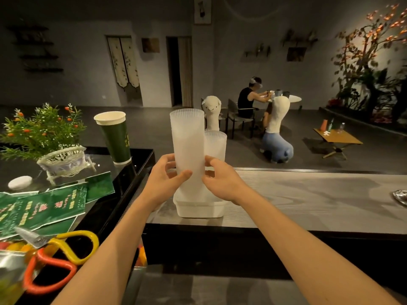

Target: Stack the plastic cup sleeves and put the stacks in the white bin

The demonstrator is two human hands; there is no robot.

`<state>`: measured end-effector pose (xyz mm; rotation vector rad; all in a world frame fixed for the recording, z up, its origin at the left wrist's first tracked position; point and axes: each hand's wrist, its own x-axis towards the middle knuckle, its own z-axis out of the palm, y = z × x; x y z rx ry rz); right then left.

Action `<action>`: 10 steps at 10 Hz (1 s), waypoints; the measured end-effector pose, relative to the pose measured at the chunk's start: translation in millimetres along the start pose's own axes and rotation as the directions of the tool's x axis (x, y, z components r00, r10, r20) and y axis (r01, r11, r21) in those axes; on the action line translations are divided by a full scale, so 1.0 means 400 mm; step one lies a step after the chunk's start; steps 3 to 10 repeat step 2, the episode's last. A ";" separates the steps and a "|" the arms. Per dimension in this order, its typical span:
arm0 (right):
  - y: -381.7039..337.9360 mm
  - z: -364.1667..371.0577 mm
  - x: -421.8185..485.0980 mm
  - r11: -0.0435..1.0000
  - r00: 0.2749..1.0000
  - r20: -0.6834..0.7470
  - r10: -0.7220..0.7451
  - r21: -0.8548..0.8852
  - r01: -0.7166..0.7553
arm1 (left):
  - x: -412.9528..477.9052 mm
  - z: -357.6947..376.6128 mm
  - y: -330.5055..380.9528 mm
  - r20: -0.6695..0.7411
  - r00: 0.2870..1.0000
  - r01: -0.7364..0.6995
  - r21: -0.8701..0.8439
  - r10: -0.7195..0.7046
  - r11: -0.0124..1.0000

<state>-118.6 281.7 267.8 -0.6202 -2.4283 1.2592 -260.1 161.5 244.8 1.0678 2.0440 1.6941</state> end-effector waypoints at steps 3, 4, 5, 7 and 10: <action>-0.002 -0.021 -0.036 0.992 0.992 0.072 0.103 -0.077 -0.098 | -0.010 0.000 0.012 -0.058 0.998 0.035 0.076 -0.030 0.997; -0.002 -0.021 -0.036 0.992 0.992 0.072 0.103 -0.077 -0.098 | -0.010 0.000 0.012 -0.058 0.998 0.035 0.076 -0.030 0.997; -0.002 -0.021 -0.036 0.992 0.992 0.072 0.103 -0.077 -0.098 | -0.010 0.000 0.012 -0.058 0.998 0.035 0.076 -0.030 0.997; -0.002 -0.021 -0.036 0.992 0.992 0.072 0.103 -0.077 -0.098 | -0.010 0.000 0.012 -0.058 0.998 0.035 0.076 -0.030 0.997; -0.002 -0.021 -0.036 0.992 0.992 0.072 0.103 -0.077 -0.098 | -0.010 0.000 0.012 -0.058 0.998 0.035 0.076 -0.030 0.997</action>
